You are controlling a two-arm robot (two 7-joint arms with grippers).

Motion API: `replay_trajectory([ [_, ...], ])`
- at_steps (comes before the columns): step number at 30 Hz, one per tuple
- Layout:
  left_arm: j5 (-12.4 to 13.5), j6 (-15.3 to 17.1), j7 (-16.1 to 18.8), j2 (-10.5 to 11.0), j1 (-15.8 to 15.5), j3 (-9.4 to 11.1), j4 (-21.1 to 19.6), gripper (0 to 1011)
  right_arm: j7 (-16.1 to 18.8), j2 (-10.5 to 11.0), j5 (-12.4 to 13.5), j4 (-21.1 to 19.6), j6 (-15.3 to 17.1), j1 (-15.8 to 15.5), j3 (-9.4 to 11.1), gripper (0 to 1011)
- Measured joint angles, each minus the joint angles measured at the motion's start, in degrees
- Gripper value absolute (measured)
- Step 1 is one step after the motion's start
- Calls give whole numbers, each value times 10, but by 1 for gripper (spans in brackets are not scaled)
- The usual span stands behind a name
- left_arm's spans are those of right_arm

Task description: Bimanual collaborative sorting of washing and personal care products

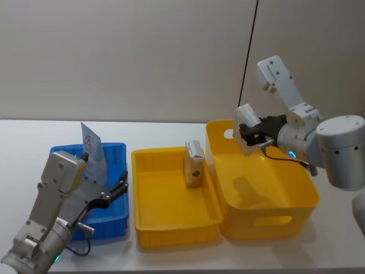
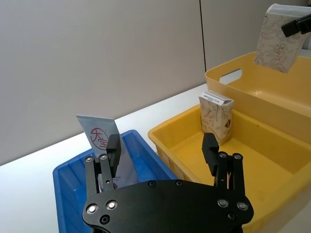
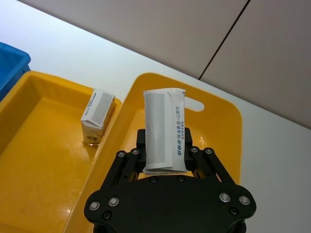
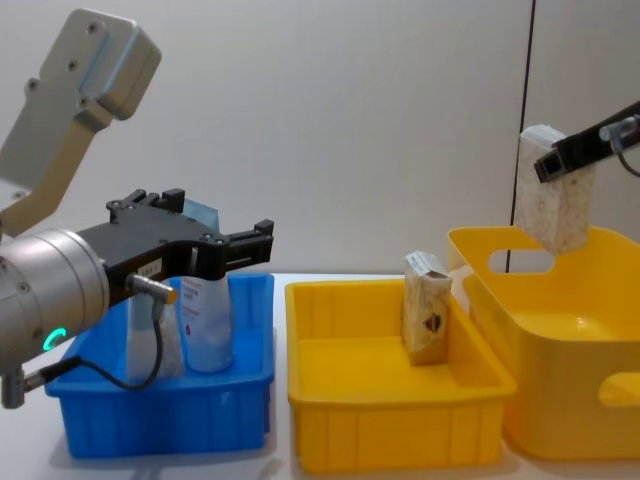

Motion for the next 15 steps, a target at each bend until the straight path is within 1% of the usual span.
replay_trajectory([
  [10, 0, 0, 0, 0, 0, 0, 0, 1001, 6, -2, -2, 14, -3, 8, -2, 360],
  [13, 0, 0, 0, 0, 0, 0, 0, 1001, 8, -2, -2, 17, -4, 10, -3, 481],
  [15, 0, 0, 0, 0, 0, 0, 0, 1001, 8, -2, -2, 18, -4, 10, -3, 519],
])
